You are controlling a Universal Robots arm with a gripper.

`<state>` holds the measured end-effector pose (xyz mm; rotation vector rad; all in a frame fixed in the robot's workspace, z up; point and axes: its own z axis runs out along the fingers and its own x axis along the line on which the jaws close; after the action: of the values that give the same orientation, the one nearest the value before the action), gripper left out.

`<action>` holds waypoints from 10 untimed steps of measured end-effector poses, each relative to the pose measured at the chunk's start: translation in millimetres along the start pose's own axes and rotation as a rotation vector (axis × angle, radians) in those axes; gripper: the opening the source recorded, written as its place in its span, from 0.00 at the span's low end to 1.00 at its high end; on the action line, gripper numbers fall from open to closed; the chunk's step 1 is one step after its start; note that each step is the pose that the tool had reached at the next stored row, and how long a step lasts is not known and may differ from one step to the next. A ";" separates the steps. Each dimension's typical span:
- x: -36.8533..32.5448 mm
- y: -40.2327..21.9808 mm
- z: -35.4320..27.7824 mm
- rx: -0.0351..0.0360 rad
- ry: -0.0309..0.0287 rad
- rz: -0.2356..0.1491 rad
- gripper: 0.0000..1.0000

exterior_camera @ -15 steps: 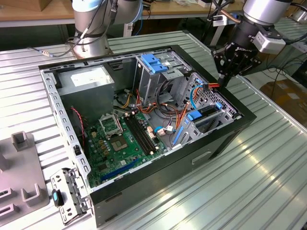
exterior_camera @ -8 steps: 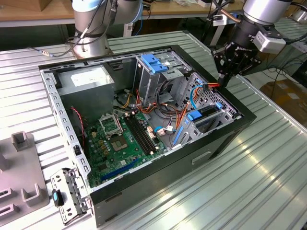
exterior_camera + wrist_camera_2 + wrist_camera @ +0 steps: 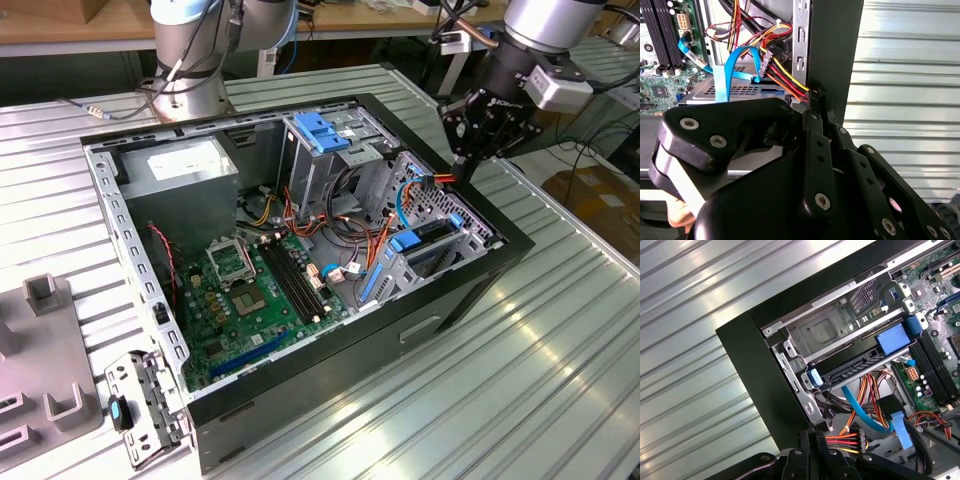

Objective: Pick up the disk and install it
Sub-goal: 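Insert the first disk wire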

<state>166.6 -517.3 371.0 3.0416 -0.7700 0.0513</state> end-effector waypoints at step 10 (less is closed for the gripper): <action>-3.1 1.7 -0.1 -0.0029 0.0004 0.090 0.16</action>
<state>163.1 -517.4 371.0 3.0026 -0.9052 0.0511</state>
